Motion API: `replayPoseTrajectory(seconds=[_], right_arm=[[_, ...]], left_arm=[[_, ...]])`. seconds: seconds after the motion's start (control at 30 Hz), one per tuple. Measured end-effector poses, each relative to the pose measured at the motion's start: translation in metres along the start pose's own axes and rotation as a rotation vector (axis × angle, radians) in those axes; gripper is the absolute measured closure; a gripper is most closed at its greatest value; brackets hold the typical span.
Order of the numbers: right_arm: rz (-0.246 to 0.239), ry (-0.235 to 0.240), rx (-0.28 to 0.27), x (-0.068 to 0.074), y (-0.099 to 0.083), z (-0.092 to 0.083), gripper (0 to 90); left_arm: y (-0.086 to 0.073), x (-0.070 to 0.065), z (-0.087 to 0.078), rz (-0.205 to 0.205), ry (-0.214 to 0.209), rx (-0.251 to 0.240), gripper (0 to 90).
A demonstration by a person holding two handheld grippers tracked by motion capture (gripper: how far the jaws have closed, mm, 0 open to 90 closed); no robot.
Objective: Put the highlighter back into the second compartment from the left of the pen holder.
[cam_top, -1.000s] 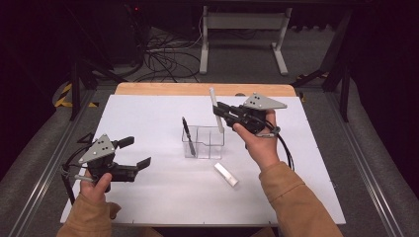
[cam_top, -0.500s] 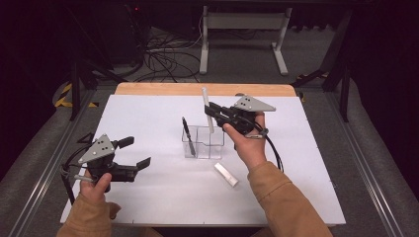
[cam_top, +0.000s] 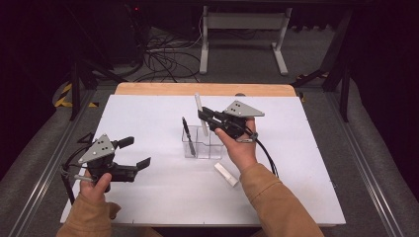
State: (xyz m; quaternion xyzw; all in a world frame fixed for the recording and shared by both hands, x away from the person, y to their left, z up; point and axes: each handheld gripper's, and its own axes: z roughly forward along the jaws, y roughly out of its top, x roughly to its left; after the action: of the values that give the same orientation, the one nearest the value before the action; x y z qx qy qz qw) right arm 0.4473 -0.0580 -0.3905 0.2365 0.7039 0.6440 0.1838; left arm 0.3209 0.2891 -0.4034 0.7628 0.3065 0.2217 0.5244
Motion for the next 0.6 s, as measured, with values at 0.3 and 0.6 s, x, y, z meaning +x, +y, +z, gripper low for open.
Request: replayPoseTrajectory(seconds=[0.3, 0.6], right_arm=[[0.006, -0.005, 0.016, 0.0057, -0.0080, 0.0087, 78.9], [0.004, -0.029, 0.050, 0.0075, -0.0110, 0.0088, 78.9]], left_arm=[[0.0002, -0.0004, 0.0001, 0.004, -0.001, 0.000, 10.4], [-0.0002, -0.0006, 0.0001, -0.006, -0.002, -0.001, 10.4]])
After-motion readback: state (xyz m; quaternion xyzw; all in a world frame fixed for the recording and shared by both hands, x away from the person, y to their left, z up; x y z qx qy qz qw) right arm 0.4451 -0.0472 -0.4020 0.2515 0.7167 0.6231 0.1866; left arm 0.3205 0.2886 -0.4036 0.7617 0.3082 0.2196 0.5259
